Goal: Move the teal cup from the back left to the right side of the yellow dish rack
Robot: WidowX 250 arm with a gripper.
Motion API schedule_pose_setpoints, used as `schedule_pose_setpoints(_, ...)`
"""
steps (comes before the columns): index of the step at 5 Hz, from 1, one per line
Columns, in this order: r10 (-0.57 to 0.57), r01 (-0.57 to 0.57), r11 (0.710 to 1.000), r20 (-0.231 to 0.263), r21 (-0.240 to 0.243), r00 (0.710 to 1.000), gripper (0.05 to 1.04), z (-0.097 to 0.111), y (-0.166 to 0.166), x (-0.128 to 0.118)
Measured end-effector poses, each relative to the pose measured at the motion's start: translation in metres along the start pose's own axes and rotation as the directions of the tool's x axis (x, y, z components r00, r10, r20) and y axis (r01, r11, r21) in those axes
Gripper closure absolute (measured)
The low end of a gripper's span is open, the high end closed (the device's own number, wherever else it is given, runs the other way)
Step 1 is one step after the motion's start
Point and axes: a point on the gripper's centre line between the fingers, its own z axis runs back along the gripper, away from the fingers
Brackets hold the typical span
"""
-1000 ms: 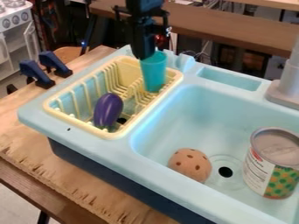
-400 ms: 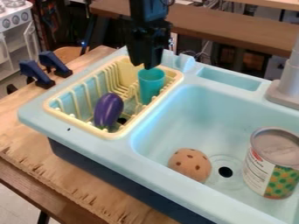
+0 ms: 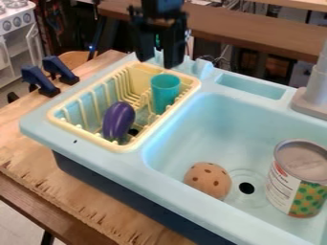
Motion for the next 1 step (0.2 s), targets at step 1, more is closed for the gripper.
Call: schedule_pose_setpoints(1,-0.029,0.025,0.998,0.069,0.057,0.997,0.076,0.0373,-0.0152,-0.0001)
